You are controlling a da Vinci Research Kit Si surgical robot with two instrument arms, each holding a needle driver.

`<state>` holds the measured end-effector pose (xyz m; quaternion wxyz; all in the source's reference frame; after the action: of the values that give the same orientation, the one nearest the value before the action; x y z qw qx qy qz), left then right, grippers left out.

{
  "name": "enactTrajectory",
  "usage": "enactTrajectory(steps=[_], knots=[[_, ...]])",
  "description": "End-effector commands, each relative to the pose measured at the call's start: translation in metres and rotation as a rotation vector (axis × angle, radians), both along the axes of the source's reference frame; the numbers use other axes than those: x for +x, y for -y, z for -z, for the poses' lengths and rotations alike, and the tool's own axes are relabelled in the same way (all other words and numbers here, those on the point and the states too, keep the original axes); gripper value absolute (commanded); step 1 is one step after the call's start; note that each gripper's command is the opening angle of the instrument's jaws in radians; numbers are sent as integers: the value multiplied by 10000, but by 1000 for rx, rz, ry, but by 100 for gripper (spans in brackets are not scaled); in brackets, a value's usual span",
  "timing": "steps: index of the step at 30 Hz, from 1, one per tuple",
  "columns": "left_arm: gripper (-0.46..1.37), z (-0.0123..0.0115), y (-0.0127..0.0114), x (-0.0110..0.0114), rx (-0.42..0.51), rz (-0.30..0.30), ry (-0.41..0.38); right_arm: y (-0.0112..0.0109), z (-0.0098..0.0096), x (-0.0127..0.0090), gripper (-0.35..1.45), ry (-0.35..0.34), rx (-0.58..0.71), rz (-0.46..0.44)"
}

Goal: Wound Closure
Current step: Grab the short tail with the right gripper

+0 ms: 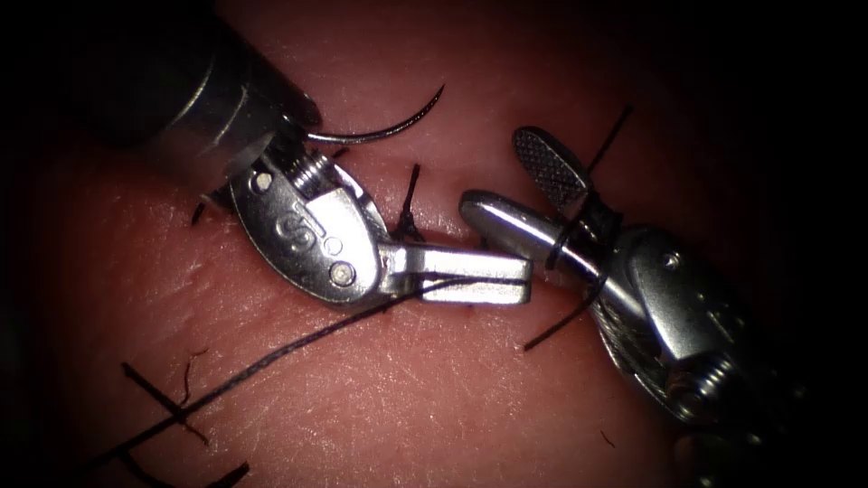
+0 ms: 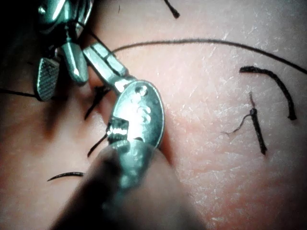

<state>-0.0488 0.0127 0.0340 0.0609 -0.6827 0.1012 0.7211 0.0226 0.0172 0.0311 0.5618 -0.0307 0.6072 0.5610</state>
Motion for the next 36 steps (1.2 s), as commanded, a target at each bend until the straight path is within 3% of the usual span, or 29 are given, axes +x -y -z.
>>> enactTrajectory(steps=[1, 8, 17, 23, 30, 36], knots=[[-35, 1, 0, -1, 1, -9, -3, 2, 0, 0, 61, -1, 18, -30], [-35, 5, 2, -4, -2, -24, -32, 14, 1, -11, 54, 66, 141, -125], [-35, 6, 3, -11, 18, -16, -133, 19, 2, -31, 58, 121, 177, -227], [-35, 5, 1, -20, 20, -33, -132, 18, 0, -37, 56, 143, 213, -287], [-35, -1, -9, -30, 24, -48, -142, 12, -6, -43, 49, 222, 275, -340], [-35, -6, -18, -34, 25, -50, -144, 3, -16, -53, 45, 225, 291, -389]])
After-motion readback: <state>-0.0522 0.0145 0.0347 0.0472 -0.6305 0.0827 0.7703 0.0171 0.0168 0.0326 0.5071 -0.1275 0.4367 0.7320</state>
